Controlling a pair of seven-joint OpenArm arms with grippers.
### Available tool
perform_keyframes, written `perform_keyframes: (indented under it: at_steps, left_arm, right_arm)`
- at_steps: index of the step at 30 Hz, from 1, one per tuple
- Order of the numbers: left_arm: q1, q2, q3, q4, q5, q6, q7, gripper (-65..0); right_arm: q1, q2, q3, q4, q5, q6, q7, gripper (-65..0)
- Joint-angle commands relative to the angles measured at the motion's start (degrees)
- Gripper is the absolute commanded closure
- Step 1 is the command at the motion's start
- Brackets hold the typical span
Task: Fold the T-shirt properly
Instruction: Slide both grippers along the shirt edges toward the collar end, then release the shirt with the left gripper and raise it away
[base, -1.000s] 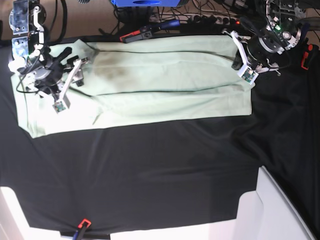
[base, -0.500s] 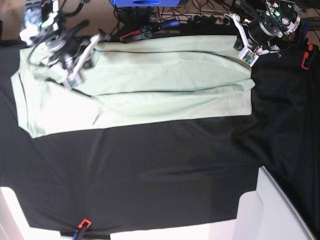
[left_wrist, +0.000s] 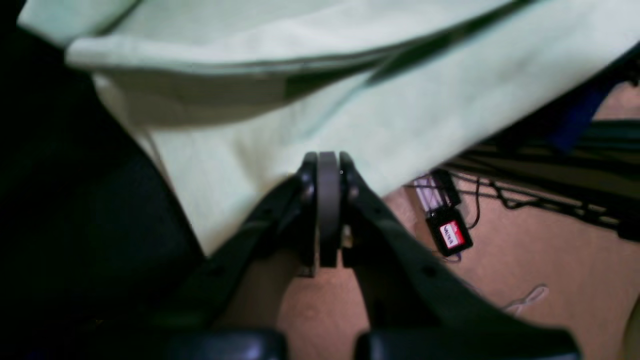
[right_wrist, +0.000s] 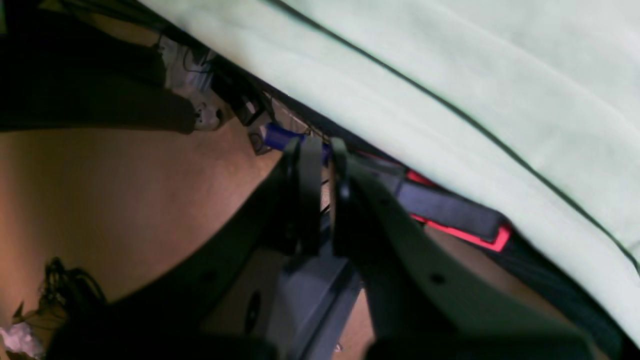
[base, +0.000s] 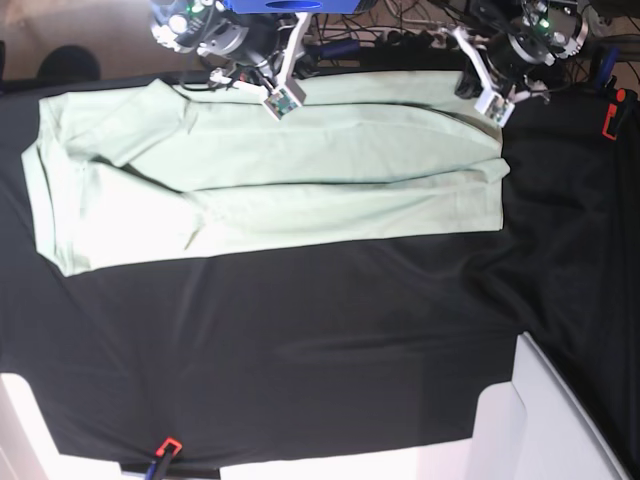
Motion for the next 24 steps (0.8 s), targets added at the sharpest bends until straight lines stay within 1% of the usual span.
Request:
perform_keyframes:
  at_steps: [1, 5, 9, 14, 24]
  left_arm:
    - [-0.37, -0.34, -0.3, 0.87, -0.71, -0.14, -0.97, 0.0]
    - [-2.3, -0.16, -0.3, 0.79, -0.63, -0.14, -0.53, 0.0]
    - [-4.41, -0.43, -0.3, -3.17, -0.63, -0.14, -0.62, 0.0]
    - [-5.03, -0.43, -0.3, -5.9, -0.63, -0.14, -0.71, 0.0]
    - [-5.03, -0.43, -0.3, -6.69, -0.54, -0.14, -0.53, 0.0]
  right_arm:
    - [0.01, -0.1, -0.55, 0.77, 0.39, -0.12, 1.03, -2.3]
    - [2.39, 0.69, -1.08, -0.73, 0.39, -0.21, 0.67, -2.3]
    - [5.64, 2.1, -4.07, -5.04, 0.39, -0.3, 0.67, -2.3]
    - [7.84, 2.01, -4.86, -9.26, 0.48, -0.3, 0.76, -2.3]
    - [11.62, 1.92, -4.86, -15.23, 0.57, -0.3, 1.03, -2.3]
